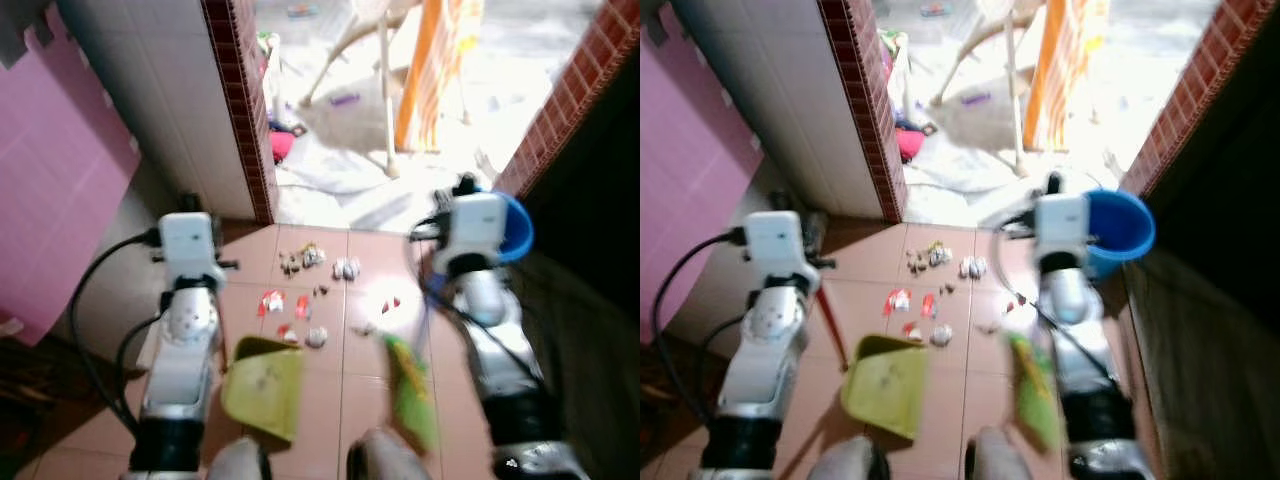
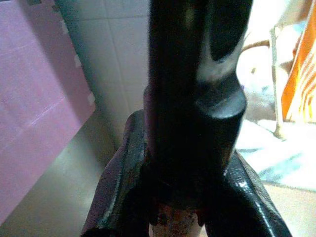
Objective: Sweep floor
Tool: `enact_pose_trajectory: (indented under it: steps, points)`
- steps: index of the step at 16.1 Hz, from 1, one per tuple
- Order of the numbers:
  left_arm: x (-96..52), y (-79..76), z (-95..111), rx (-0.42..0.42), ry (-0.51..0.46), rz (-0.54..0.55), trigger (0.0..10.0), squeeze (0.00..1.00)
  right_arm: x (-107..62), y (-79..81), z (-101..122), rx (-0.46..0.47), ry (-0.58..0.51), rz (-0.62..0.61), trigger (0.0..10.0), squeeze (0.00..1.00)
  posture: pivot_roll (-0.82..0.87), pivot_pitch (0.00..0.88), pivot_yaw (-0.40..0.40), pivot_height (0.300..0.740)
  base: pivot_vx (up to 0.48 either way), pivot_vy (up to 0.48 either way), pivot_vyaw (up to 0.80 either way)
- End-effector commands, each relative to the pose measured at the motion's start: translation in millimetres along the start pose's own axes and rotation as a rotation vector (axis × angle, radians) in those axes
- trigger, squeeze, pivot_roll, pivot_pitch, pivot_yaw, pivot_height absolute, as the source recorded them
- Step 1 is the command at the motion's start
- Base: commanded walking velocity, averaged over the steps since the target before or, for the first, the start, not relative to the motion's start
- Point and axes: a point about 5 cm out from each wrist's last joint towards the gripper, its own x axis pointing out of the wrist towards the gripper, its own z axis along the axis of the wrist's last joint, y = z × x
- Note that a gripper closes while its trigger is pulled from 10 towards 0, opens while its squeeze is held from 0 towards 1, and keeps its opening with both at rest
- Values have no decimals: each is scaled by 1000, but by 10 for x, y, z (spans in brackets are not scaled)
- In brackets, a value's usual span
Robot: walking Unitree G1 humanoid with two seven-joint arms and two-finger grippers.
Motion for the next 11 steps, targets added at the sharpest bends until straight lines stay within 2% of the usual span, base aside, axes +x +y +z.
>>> enact_pose_trajectory:
  steps: [1, 6, 11]
  points:
    - [17, 72, 136, -4, -66, 22, 10000, 0, 47, 96, 135, 4, -60, 26, 10000, 0, -51, 149, 6, 740, 458, 0, 0]
    - [18, 115, 195, 35, -91, 61, 10000, 0, 56, 99, 147, 7, -65, 37, 10000, 0, -48, 152, 4, 740, 410, 0, 0]
    - [22, 151, 207, 65, -110, 94, 10000, 0, 64, 89, 139, 5, -63, 35, 10000, 0, -51, 154, 4, 740, 0, 0, 0]
